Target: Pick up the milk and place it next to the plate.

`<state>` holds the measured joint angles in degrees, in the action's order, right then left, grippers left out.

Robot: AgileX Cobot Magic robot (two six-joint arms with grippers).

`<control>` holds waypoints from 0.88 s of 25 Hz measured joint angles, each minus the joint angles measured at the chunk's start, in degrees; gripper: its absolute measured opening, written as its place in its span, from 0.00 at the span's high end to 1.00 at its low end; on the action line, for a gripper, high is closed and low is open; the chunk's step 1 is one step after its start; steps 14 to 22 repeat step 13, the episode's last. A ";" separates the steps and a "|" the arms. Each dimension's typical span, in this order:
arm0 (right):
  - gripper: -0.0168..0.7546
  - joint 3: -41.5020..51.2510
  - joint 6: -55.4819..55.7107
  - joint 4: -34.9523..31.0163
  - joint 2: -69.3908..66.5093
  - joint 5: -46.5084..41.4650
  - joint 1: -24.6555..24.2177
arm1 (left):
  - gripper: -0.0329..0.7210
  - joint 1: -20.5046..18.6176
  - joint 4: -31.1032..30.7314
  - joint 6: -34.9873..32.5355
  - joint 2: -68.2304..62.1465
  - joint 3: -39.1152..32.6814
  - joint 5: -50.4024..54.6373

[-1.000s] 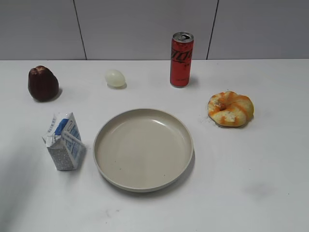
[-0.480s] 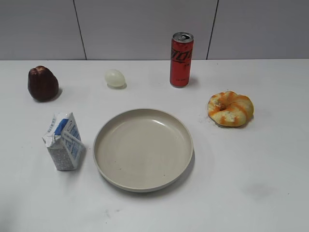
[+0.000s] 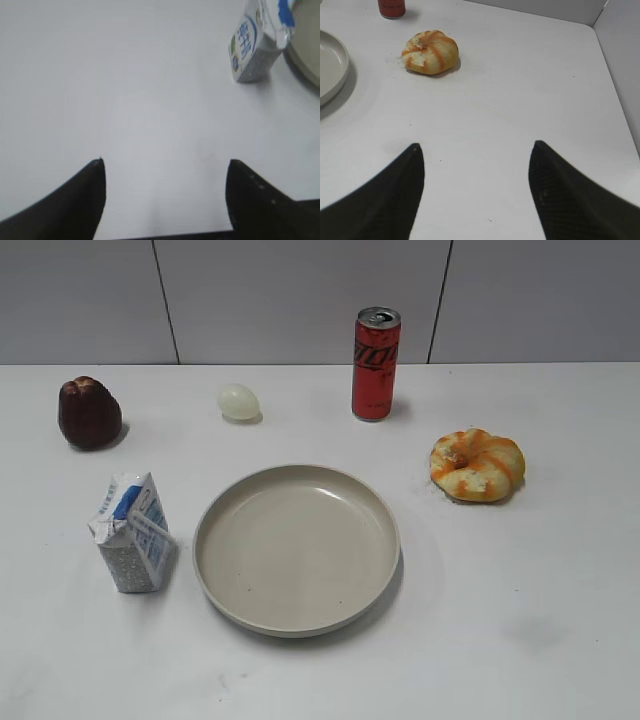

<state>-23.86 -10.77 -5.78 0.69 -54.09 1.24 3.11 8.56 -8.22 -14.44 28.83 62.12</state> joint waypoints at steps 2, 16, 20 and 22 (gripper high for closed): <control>0.33 0.00 0.00 0.00 0.00 0.00 0.00 | 0.22 0.00 0.32 0.00 4.19 0.00 -0.02; 0.33 0.00 0.00 -0.06 0.00 0.00 0.00 | 0.22 0.00 0.71 0.00 13.51 -0.34 0.14; 0.33 0.00 0.00 -0.06 0.00 0.00 0.00 | 0.22 0.00 0.71 0.00 13.51 -0.34 0.14; 0.33 0.00 0.00 -0.06 0.00 0.00 0.00 | 0.22 0.00 0.71 0.00 13.51 -0.34 0.14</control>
